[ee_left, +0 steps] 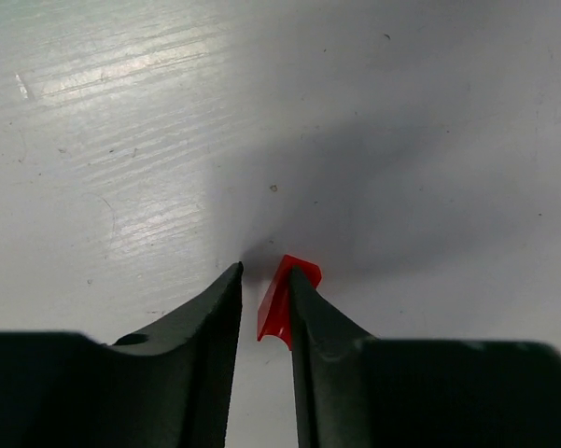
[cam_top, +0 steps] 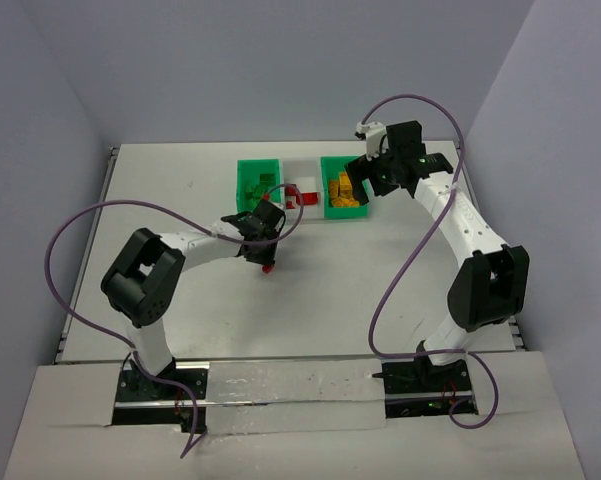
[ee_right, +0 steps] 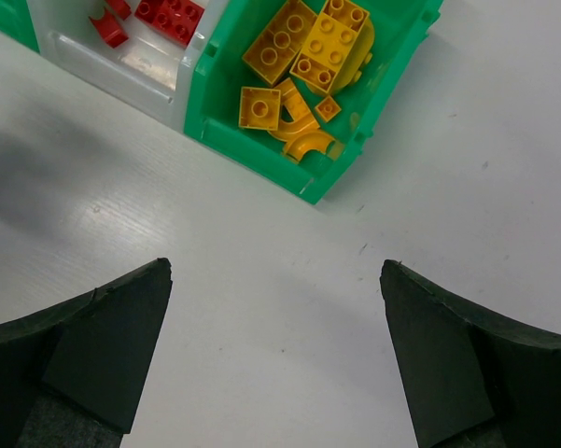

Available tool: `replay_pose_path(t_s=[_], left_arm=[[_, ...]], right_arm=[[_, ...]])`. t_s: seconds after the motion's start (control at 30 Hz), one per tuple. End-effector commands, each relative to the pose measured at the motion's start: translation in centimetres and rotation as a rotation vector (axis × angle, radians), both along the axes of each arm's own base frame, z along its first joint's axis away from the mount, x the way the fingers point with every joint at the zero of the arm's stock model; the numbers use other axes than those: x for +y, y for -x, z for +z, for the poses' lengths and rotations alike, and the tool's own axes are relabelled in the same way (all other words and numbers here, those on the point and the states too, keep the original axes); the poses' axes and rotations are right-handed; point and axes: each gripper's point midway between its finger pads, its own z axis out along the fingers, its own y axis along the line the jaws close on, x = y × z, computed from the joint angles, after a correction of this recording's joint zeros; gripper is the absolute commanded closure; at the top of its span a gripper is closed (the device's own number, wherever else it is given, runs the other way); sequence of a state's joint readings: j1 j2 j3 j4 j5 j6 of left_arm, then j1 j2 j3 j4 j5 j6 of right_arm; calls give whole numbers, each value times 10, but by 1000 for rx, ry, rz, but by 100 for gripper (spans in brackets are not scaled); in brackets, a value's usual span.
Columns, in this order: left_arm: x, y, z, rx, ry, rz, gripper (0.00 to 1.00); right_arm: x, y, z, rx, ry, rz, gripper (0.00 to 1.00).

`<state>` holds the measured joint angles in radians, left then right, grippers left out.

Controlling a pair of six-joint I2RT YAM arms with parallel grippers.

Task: Sort the legos into containers by color

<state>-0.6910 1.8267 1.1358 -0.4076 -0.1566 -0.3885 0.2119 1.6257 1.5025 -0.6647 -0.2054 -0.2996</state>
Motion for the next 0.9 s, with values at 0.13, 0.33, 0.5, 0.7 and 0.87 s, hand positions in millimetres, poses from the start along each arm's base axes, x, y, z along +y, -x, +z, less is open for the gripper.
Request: replay_pose_path(t_s=[0.13,0.33,0.5,0.7,0.87], left_arm=[[1,5,3,9,1,-24,99],[-4,-6,27,-58,29,-51,100],[-11,-18,54,-134,52,-72,100],[-17,-24,71,-165,79,-98,100],[-25,-25,87,-190,123,-121,100]], right_arm=[[-3,-2,26,-83,-26,-6,0],[-1,-1,23,-72,-32,-1,0],[-1,-1,22,-71,-35,-2,0],[0,1,22,-69,-39,3,0],[-3,2,19,-71,-26,1,0]])
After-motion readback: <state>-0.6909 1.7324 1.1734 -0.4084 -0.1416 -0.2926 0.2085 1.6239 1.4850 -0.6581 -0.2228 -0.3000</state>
